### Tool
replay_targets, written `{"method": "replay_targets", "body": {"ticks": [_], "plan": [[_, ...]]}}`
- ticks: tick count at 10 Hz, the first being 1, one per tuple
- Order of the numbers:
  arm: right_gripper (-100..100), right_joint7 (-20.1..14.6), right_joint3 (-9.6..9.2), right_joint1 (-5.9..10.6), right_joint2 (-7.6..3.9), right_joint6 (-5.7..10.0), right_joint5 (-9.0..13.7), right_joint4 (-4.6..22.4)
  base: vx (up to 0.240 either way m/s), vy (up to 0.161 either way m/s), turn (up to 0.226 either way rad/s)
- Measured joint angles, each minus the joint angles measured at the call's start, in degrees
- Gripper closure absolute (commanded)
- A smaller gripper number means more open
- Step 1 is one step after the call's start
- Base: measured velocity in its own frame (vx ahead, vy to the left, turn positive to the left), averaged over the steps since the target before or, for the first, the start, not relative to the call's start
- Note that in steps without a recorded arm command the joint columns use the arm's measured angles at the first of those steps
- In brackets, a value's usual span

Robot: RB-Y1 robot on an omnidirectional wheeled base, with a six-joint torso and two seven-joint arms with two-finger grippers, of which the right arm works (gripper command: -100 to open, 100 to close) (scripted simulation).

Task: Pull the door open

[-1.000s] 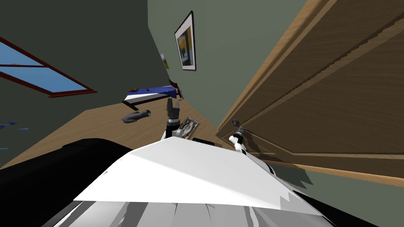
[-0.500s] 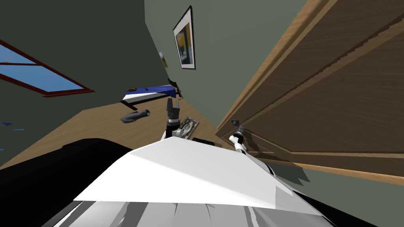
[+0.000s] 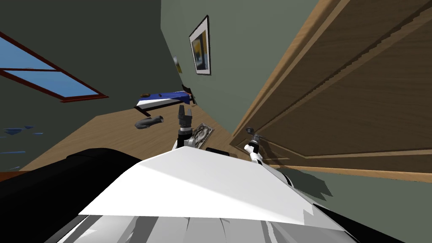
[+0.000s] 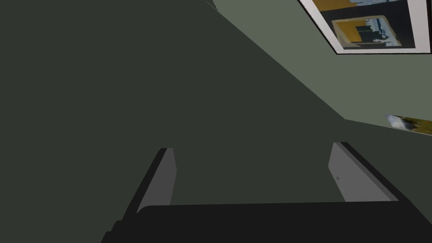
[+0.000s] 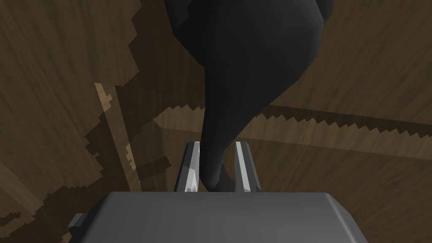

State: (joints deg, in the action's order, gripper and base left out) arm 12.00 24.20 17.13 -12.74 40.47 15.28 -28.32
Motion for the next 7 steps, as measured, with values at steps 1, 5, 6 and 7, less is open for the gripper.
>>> {"method": "replay_targets", "body": {"ticks": [1,5,6,7], "plan": [[100,0.1,-0.19,-0.94,0.71,-0.86,-0.1,-2.2,-0.149,-0.055,0.111],[100,-1.4,-1.91,-0.68,-0.07,-0.53,-1.0,-0.6,0.173,-0.002,0.097],[100,-1.3,-1.78,-0.88,-0.27,-0.92,-0.9,-1.6,0.217,0.015,0.05],[100,-1.5,-1.83,-0.19,-0.72,-0.33,-0.9,-0.4,0.099,-0.017,-0.023]]}}
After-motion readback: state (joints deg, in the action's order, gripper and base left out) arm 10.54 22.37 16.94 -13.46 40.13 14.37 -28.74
